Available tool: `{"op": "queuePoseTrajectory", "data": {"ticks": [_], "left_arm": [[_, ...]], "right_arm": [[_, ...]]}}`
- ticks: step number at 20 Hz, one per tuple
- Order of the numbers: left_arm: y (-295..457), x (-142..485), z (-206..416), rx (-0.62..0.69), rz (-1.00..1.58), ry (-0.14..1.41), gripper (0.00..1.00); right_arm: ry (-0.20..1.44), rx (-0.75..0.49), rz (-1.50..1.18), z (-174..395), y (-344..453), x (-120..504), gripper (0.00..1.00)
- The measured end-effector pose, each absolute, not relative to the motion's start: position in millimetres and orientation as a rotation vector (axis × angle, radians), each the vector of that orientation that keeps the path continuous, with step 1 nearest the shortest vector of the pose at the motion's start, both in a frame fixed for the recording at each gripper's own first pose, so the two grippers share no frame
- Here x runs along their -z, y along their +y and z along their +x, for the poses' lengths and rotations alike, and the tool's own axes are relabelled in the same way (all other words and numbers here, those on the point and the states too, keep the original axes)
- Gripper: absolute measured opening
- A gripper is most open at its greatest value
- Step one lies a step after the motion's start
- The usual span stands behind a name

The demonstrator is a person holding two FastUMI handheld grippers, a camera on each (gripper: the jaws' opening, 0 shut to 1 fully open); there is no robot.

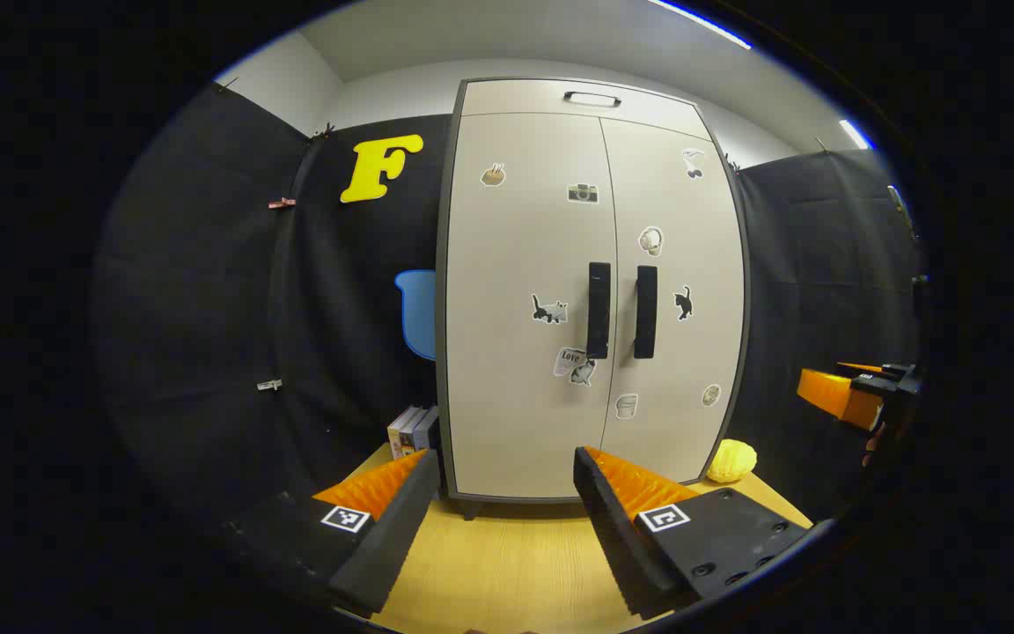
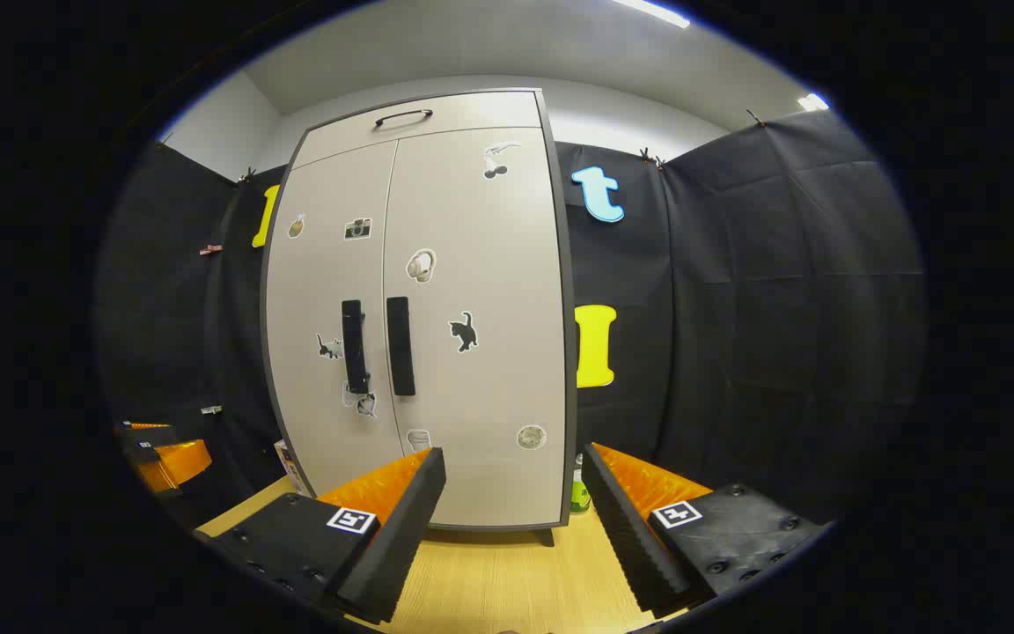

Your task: Open the right door of the double-door shoe cabinet with the right hand, and open the left door with the left hand.

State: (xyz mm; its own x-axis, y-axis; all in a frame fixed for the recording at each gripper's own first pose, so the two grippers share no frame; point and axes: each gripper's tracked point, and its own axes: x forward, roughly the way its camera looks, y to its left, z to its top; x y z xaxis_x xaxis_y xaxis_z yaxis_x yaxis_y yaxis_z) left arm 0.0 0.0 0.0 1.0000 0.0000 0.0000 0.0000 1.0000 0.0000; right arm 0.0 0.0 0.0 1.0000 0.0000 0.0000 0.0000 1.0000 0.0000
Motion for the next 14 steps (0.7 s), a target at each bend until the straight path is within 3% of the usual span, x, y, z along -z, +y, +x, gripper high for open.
{"op": "queuePoseTrajectory", "data": {"ticks": [14], "left_arm": [[-8.9, -23.0, 10.1, 0.074, 0.033, -0.069, 0.95]], "right_arm": [[0.01, 0.001, 0.024, 2.3, 12.9, -2.6, 0.98]]}}
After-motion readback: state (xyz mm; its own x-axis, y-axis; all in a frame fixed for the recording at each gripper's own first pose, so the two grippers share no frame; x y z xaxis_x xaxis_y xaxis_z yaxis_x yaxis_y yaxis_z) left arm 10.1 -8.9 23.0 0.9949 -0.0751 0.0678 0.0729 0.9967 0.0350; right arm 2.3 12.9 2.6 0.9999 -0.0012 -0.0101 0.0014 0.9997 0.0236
